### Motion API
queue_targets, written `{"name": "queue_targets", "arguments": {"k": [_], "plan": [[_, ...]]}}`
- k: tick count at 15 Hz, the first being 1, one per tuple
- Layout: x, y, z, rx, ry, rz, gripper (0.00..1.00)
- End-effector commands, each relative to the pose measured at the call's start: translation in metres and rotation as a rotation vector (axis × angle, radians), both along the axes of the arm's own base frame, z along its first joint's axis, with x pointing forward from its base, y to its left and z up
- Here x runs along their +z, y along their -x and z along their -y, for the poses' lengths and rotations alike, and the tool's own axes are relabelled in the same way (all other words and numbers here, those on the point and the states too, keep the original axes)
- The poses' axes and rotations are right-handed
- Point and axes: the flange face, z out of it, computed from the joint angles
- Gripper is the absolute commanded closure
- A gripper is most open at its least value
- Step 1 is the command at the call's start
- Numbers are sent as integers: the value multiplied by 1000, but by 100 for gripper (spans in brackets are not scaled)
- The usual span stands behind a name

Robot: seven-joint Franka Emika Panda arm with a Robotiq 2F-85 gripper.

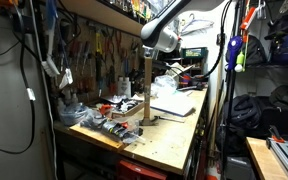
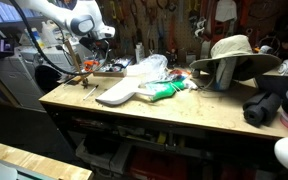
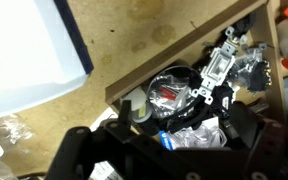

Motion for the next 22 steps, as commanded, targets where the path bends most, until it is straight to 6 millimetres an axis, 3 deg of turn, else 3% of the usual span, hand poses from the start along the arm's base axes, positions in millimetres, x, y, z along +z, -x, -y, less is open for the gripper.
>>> {"name": "queue_targets", "arguments": {"k": [1,4,8,11,14,19,20,22], "plan": [[11,63,15,161,21,-61,0],[29,109,18,231,13,-138,0],[56,159,5,237,69,-221,0],[68,192,-19,251,113,-324,0],[74,220,-58,283,122,-399,0],[82,248,-121,292,77,-335,0],[84,227,-101,308,89,-379,0],[87,230,-109,315,96,-369,0]]}}
